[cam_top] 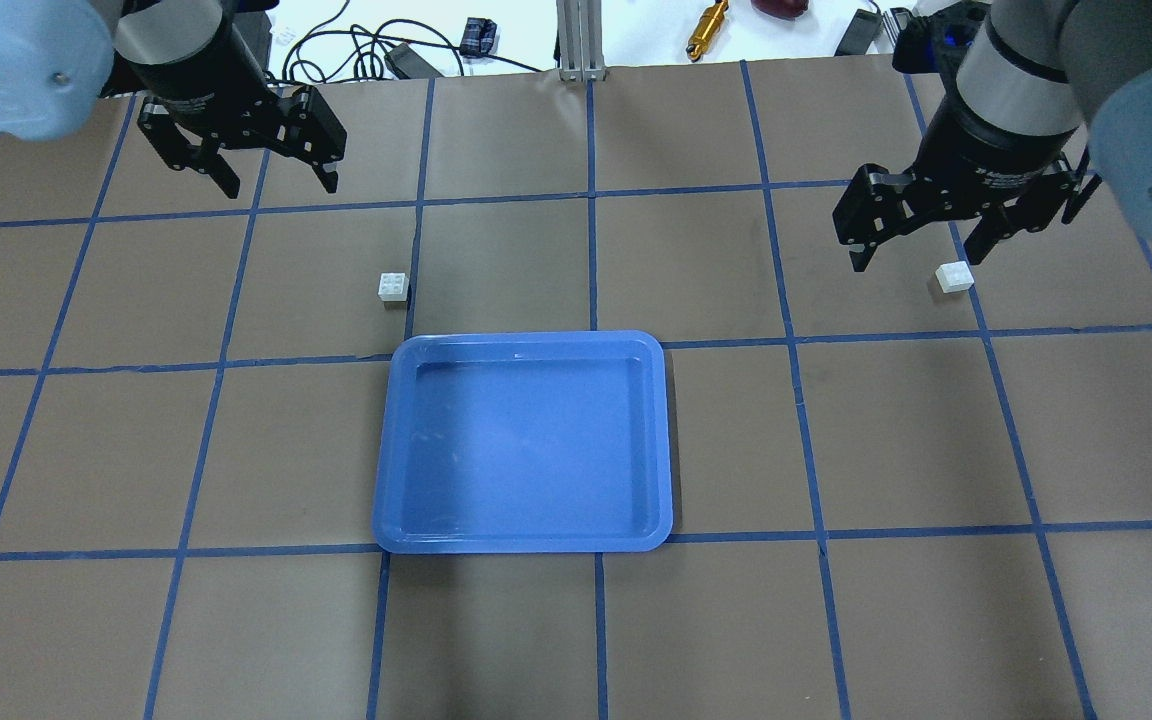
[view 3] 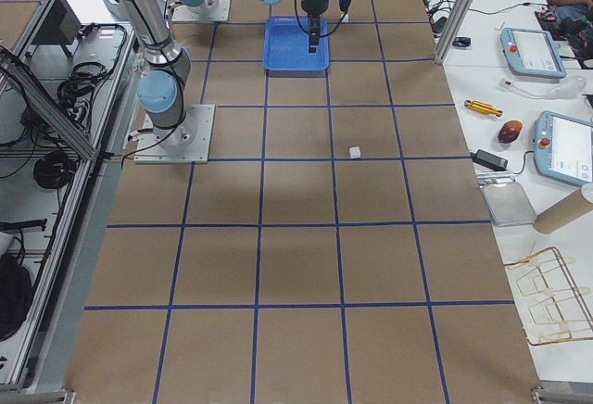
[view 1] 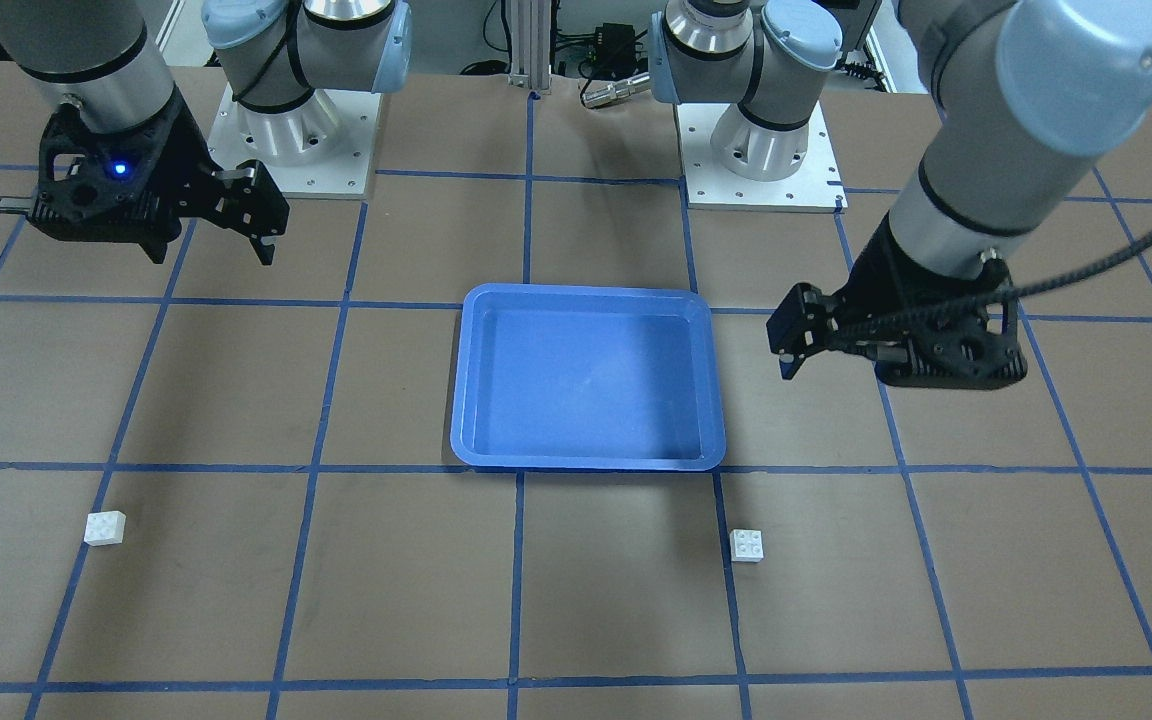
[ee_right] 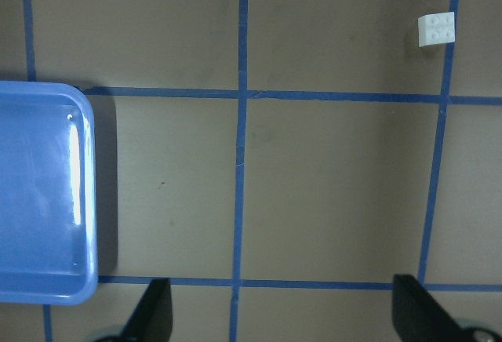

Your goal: Assemble white blocks and place on blue tray

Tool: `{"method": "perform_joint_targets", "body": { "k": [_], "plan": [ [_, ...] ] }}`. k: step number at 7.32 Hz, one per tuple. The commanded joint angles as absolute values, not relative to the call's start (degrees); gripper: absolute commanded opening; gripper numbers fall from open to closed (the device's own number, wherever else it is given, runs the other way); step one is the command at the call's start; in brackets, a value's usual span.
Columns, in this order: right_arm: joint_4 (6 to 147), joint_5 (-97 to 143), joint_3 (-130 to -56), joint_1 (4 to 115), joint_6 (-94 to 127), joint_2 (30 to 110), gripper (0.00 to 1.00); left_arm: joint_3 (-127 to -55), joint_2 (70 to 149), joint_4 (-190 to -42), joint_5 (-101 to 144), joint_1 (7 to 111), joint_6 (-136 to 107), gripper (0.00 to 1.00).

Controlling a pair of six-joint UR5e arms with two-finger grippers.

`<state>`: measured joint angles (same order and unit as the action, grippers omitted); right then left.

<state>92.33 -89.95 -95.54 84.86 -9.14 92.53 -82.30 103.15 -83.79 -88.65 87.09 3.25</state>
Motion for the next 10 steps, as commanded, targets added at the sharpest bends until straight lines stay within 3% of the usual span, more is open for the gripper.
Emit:
{"method": "perform_joint_targets", "body": {
  "k": [1,6,8,10],
  "plan": [
    [93.2,-84.5,-95.5,75.5,-31.1,91.1,1.00,-82.4,110.2,-78.4,-87.9,87.1,3.9,1.00],
    [104.5,-71.8,-94.8,61.0,-73.0,77.5,1.00,-89.3,119.2,-66.2,-88.4,87.1,3.9,1.00],
    [107.4,-70.7,-94.7,60.0,-87.4,73.8,0.97,-91.9,121.9,-59.2,-88.4,87.1,3.2,1.00],
    [107.5,-71.5,-95.2,59.9,-94.1,72.2,1.00,-92.0,123.2,-59.0,-88.4,87.2,3.2,0.99]
  ]
}}
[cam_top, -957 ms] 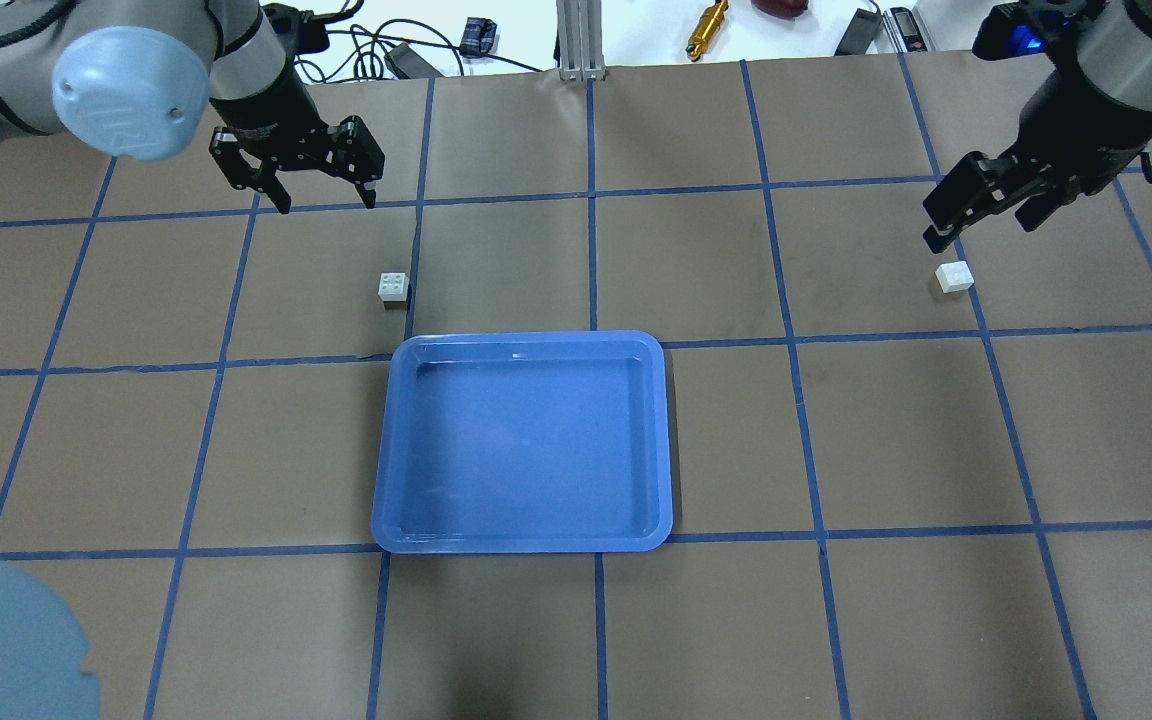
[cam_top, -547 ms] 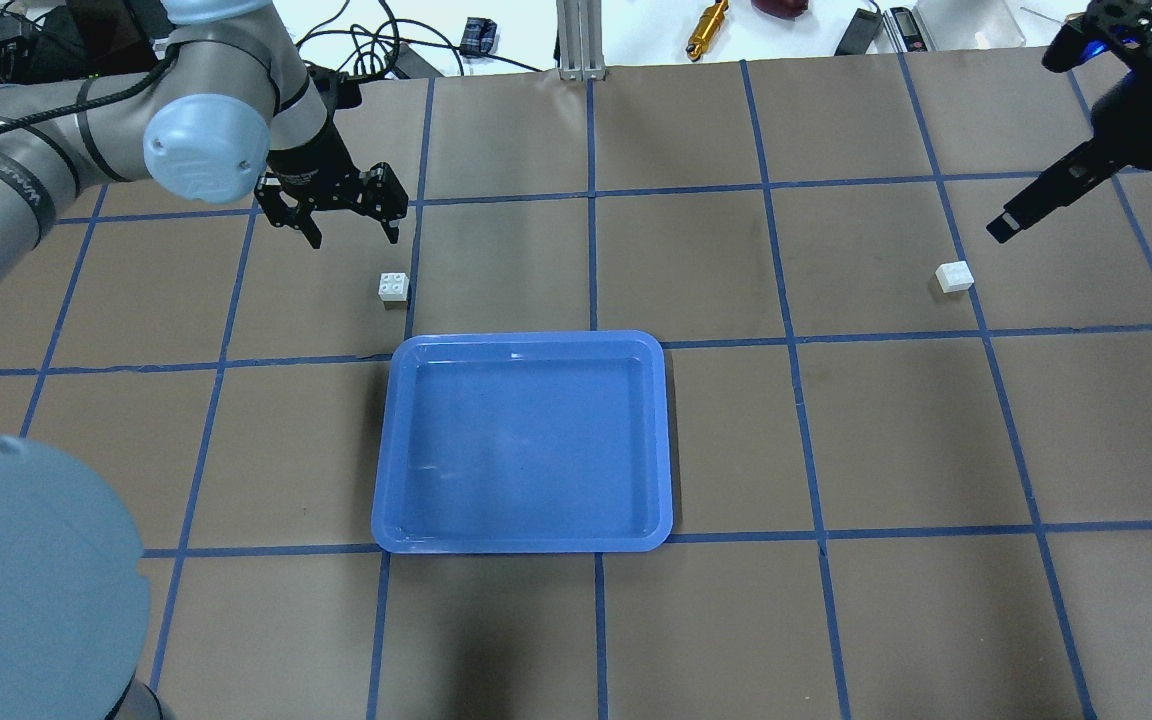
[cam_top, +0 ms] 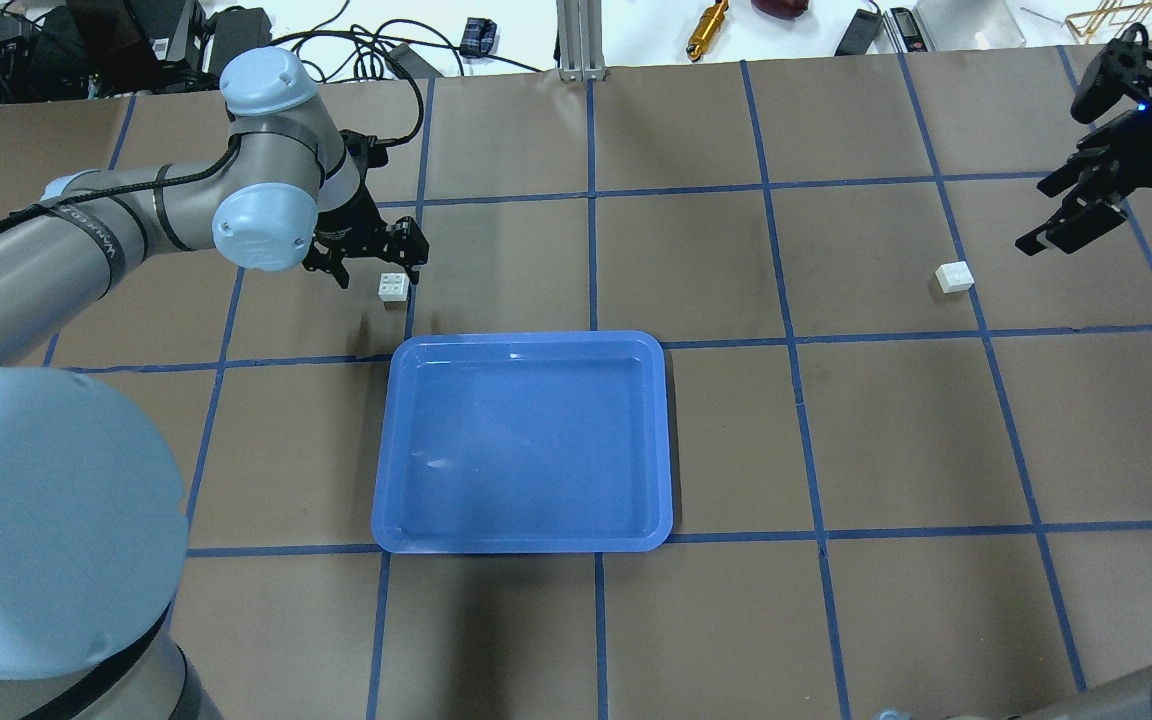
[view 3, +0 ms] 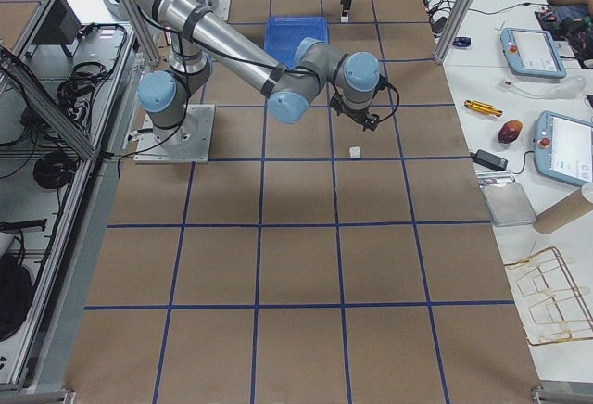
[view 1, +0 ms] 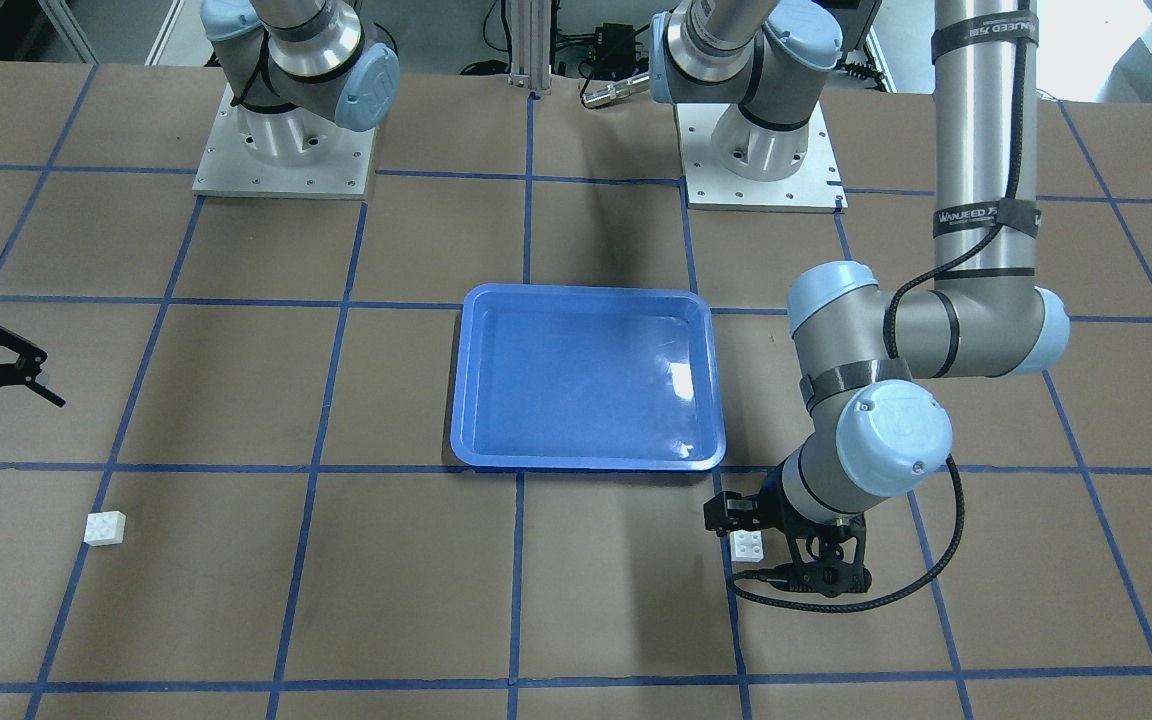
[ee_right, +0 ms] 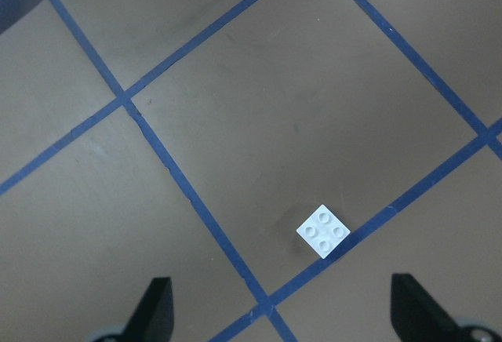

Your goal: Assemble white blocks and place on blue tray

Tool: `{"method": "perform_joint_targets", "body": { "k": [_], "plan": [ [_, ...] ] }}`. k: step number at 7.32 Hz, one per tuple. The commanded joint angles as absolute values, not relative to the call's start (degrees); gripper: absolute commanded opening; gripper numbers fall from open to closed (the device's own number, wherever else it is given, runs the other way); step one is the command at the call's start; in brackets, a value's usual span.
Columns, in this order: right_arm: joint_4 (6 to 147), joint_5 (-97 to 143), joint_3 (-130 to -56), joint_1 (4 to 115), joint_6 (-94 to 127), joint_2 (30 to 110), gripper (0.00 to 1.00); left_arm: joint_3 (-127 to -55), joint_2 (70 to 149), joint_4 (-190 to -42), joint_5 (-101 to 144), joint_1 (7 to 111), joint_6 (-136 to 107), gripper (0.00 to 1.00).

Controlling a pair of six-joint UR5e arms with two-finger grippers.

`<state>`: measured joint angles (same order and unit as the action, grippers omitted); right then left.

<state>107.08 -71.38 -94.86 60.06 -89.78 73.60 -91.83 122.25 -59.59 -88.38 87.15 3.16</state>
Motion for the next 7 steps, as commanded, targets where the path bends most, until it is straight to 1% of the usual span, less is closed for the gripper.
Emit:
{"method": "perform_joint_targets", "body": {
  "k": [1,3,5,6,7],
  "plan": [
    [107.4,-71.6,-95.1,59.9,-96.2,70.7,1.00,-91.8,123.7,-58.0,-88.3,87.2,3.1,0.92],
    [107.7,-71.5,-94.7,59.2,-112.1,69.0,1.00,-91.9,124.1,-57.7,-88.3,87.2,2.9,0.90],
    [107.6,-70.8,-95.0,57.3,-116.6,68.3,1.00,-91.7,124.1,-57.7,-88.3,87.2,3.1,0.40],
    [107.6,-70.5,-94.6,57.1,-119.5,66.6,0.96,-91.6,124.1,-57.7,-88.3,87.2,3.3,0.15],
    [107.6,-70.3,-94.5,56.7,-119.7,64.9,0.94,-91.6,124.1,-57.7,-88.2,87.2,3.2,0.08]
  ]
}}
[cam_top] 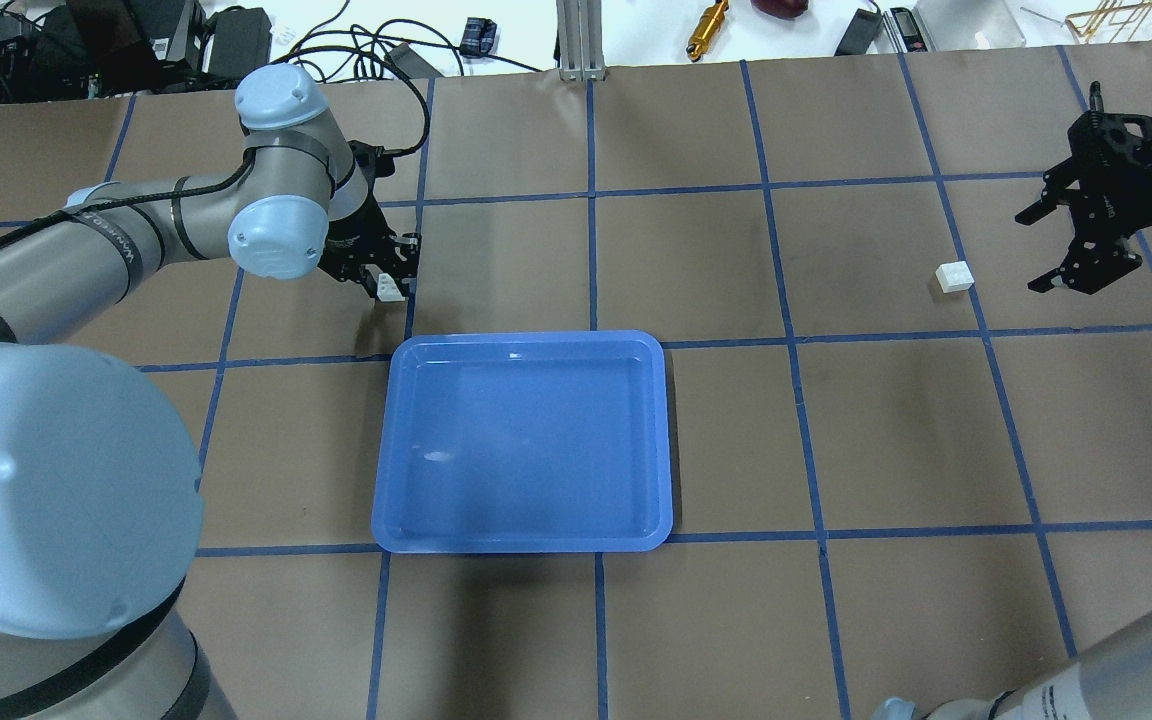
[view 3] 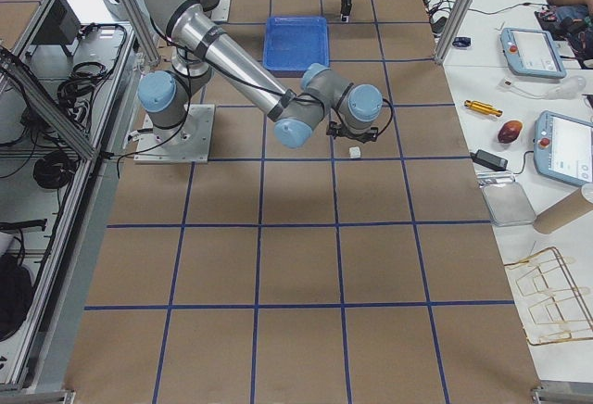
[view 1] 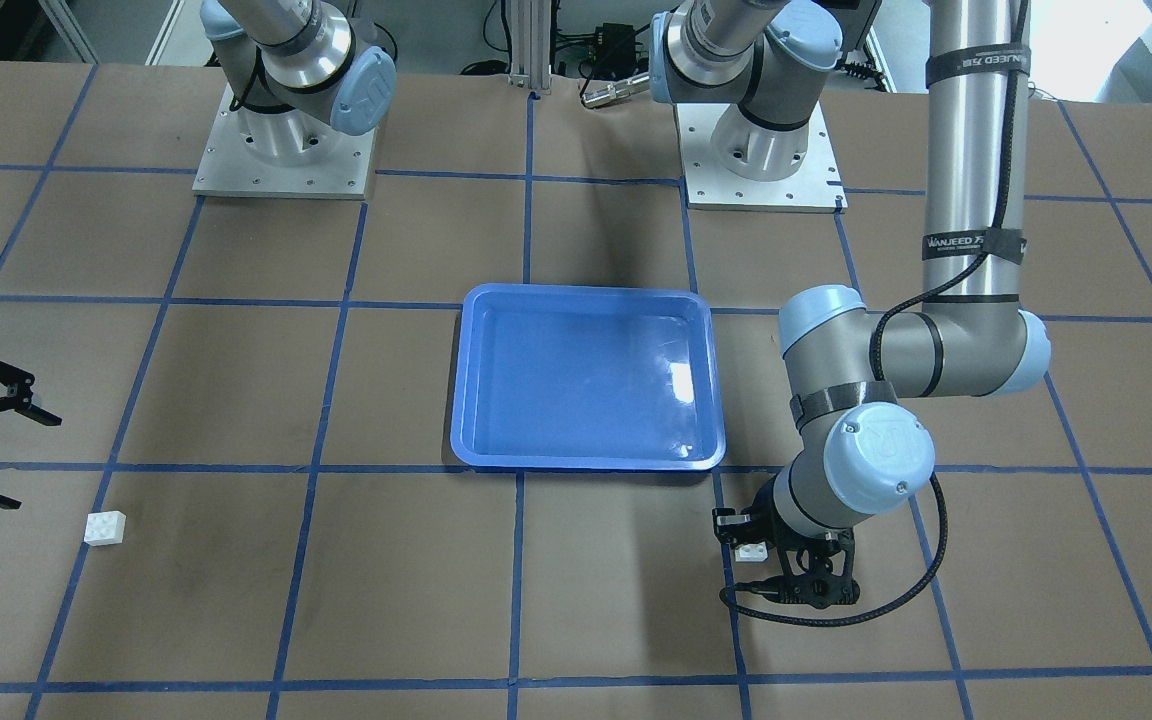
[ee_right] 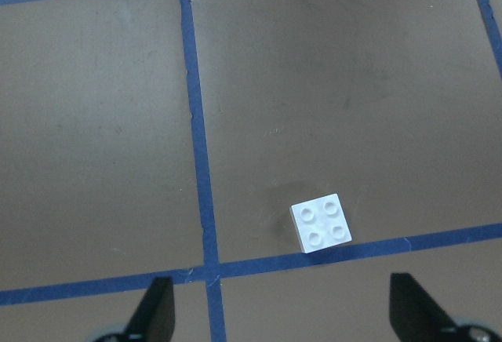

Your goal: Assemble white blocks and place on blue tray

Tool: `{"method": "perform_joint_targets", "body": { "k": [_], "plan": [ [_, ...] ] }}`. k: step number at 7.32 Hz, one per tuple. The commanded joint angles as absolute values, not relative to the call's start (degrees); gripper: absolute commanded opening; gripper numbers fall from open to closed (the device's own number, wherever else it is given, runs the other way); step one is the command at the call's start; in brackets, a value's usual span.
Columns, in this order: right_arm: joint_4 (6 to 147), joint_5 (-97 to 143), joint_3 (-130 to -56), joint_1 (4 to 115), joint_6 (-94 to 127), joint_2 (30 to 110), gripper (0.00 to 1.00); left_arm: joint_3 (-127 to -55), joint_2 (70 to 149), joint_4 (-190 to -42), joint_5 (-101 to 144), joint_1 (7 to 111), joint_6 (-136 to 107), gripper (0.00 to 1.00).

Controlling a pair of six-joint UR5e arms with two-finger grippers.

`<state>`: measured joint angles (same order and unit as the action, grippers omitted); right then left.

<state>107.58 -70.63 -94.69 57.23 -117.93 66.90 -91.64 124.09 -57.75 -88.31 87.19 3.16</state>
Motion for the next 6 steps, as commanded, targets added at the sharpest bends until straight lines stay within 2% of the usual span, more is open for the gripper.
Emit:
{"method": "perform_joint_targets", "body": {
  "k": [1,4,6],
  "plan": [
    [107.8,-69.1,-93.7,56.3,-120.0,63.5,1.00,-91.4,124.1,-57.8,-88.2,87.2,3.3,0.03],
    [108.8,-69.0,-88.3,56.4,-125.2,56.3,0.99,-90.4,121.1,-59.2,-88.1,87.4,3.3,0.00],
    [108.2,-68.3,-88.3,57.0,-127.8,56.0,0.96,-90.4,117.4,-63.7,-88.1,89.5,2.9,0.00]
  ]
}}
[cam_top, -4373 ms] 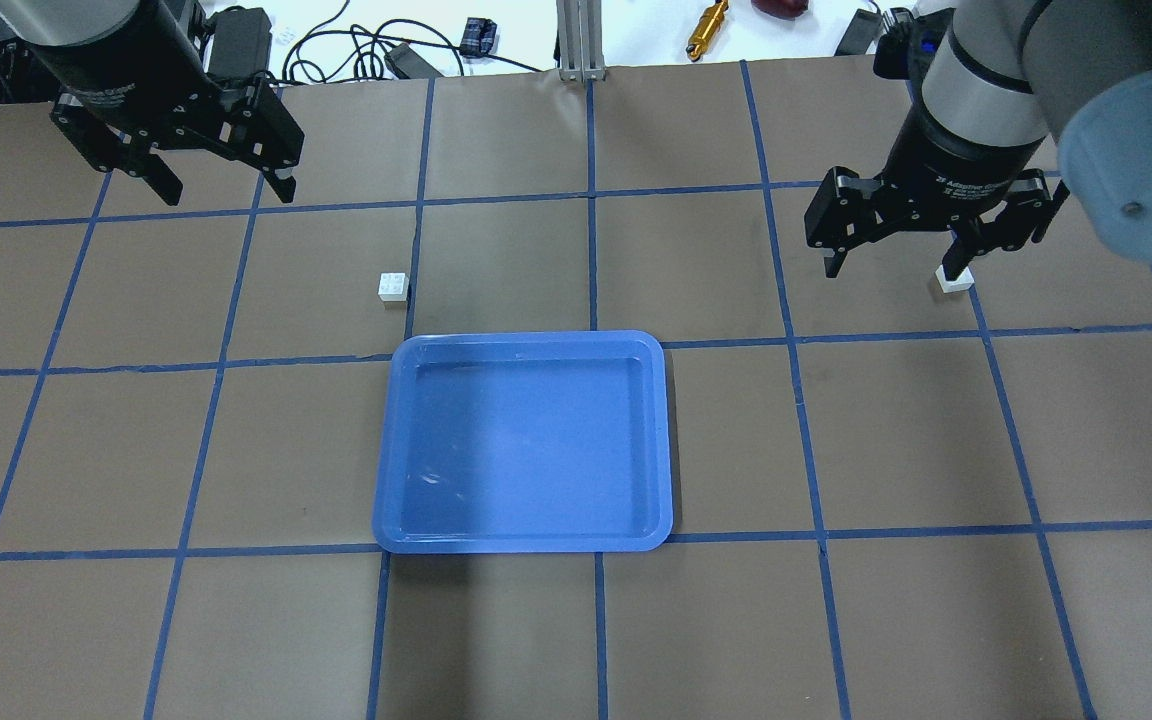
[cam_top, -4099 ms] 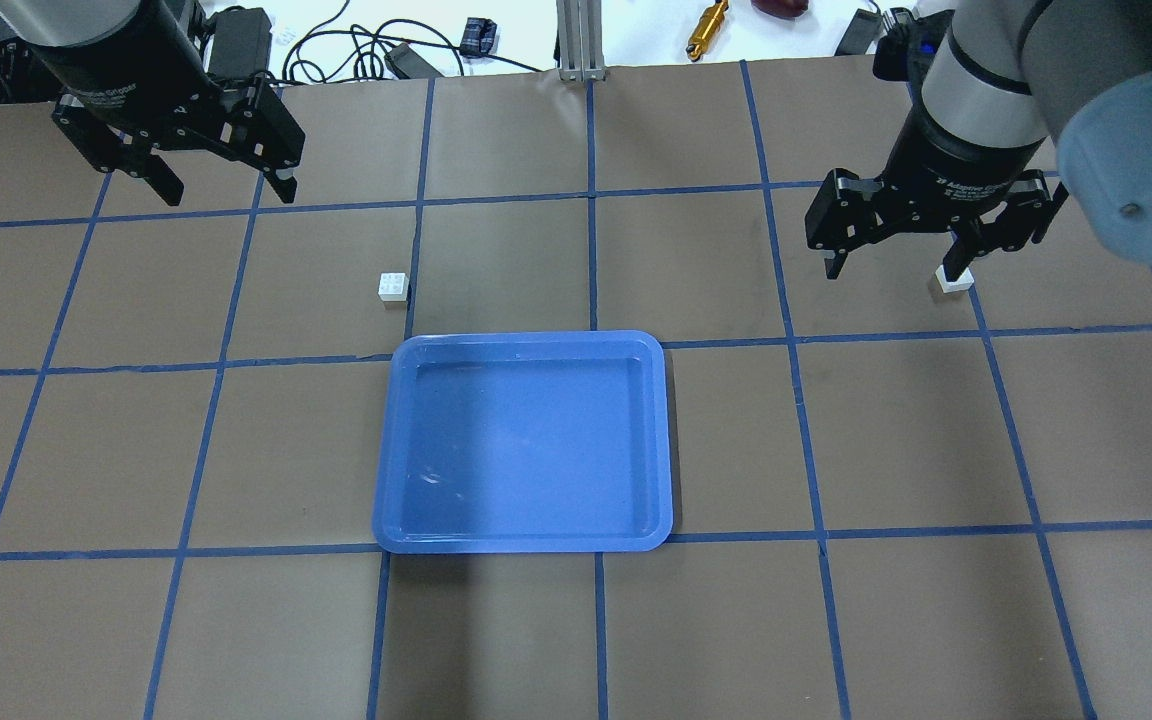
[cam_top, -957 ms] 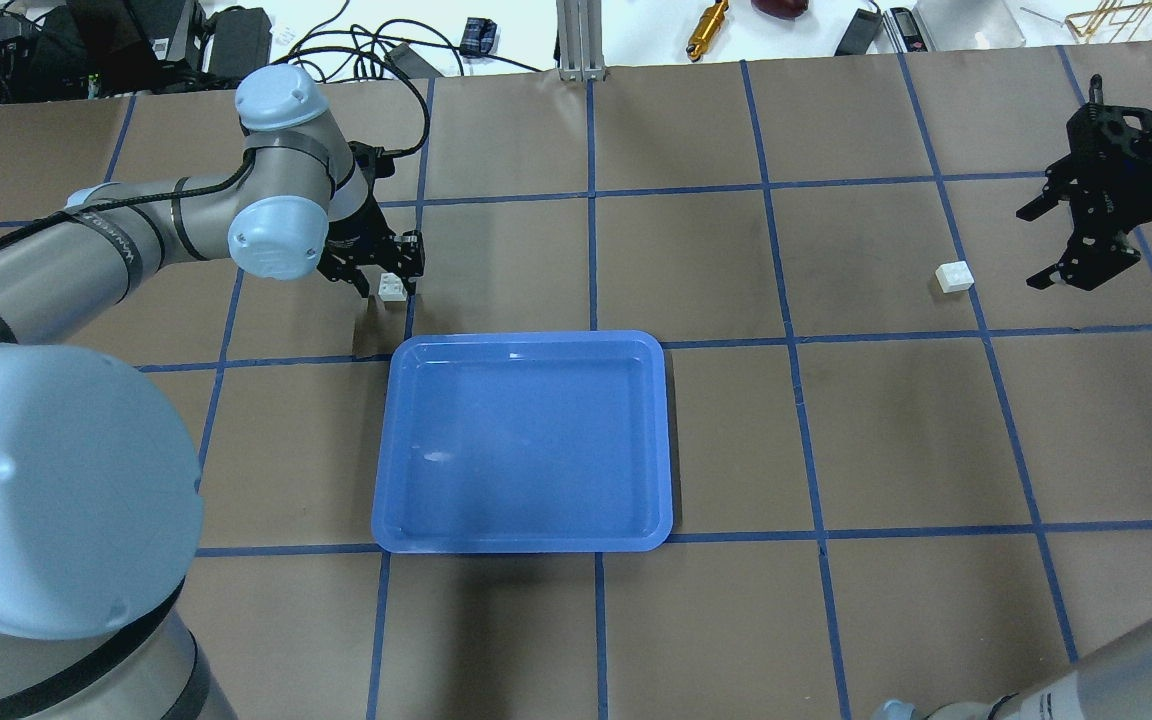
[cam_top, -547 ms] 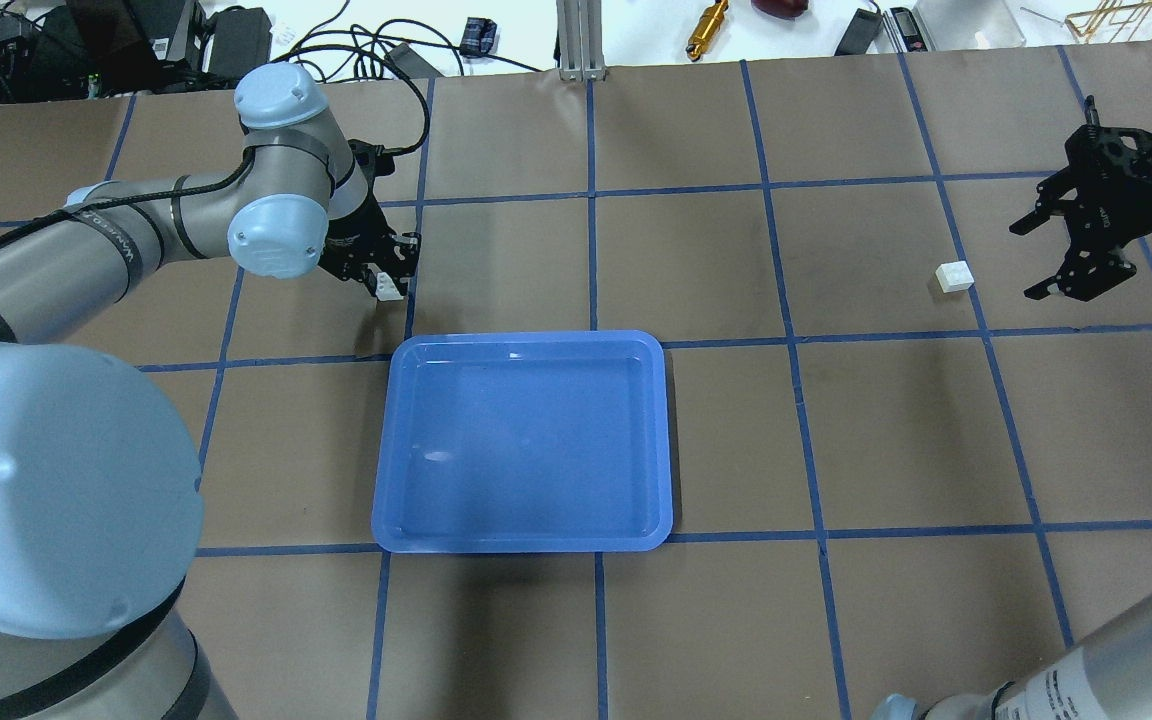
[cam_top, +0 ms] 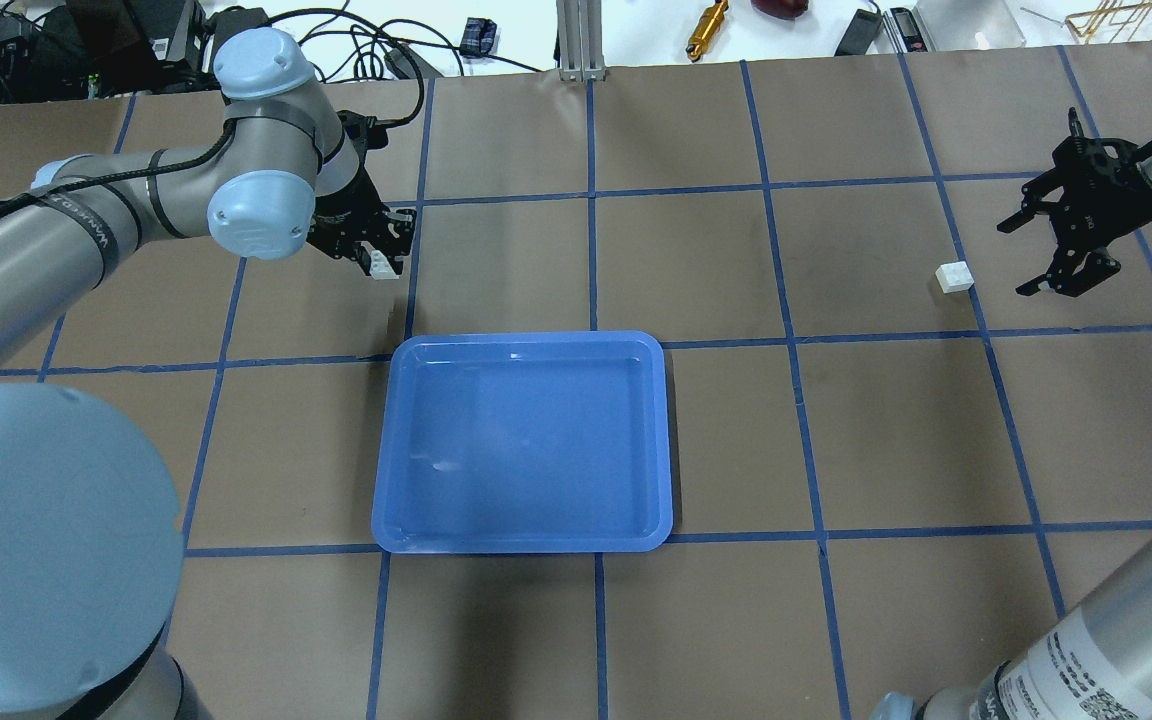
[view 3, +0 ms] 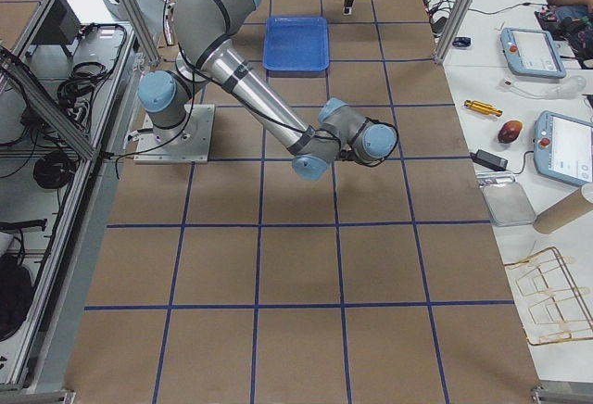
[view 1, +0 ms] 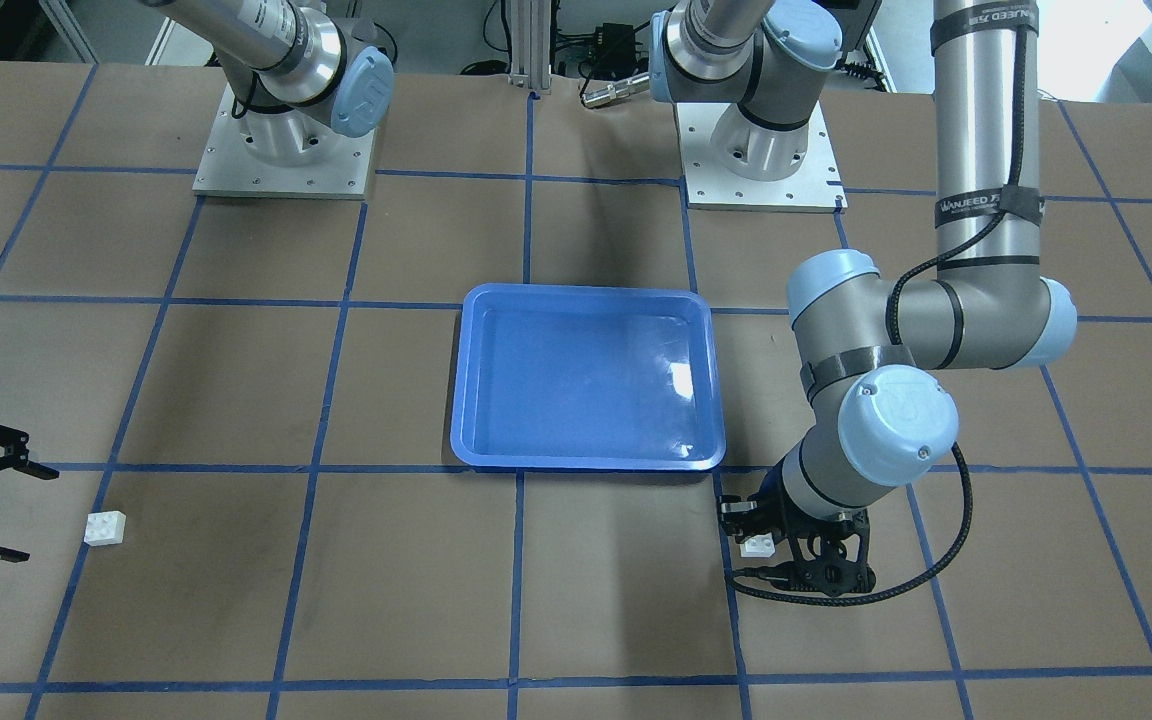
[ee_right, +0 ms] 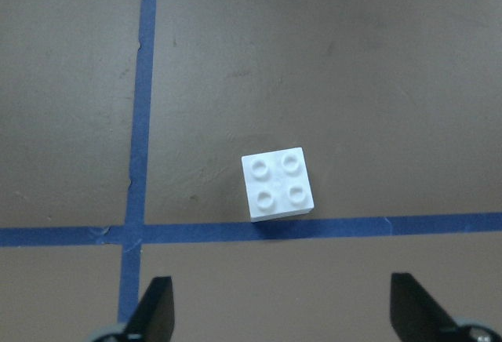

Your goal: Assemble white blocks and place on blue tray

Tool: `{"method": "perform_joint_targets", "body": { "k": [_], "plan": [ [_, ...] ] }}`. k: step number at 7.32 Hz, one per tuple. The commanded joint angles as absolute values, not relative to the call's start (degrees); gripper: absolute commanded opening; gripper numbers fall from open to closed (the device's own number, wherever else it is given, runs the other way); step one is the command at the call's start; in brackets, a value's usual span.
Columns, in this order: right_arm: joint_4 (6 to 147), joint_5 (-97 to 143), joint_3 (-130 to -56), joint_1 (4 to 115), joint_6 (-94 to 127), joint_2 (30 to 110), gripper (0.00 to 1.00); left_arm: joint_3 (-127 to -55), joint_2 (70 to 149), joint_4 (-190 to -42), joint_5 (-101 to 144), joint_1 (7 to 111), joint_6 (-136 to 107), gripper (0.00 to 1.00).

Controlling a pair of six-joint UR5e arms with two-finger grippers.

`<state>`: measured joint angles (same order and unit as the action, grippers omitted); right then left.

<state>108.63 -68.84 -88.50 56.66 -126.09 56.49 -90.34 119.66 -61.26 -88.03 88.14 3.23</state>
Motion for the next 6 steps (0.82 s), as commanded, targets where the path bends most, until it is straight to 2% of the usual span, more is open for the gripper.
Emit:
{"method": "perform_joint_targets", "body": {
  "k": [1,6],
  "plan": [
    [108.2,-66.9,-88.4,57.0,-132.3,56.0,0.99,-91.2,115.2,-65.9,-88.7,91.4,2.6,0.00],
    [108.1,-67.9,-88.4,59.2,-133.2,54.0,1.00,-101.3,109.5,-65.7,-88.7,96.1,-5.4,0.00]
  ]
}}
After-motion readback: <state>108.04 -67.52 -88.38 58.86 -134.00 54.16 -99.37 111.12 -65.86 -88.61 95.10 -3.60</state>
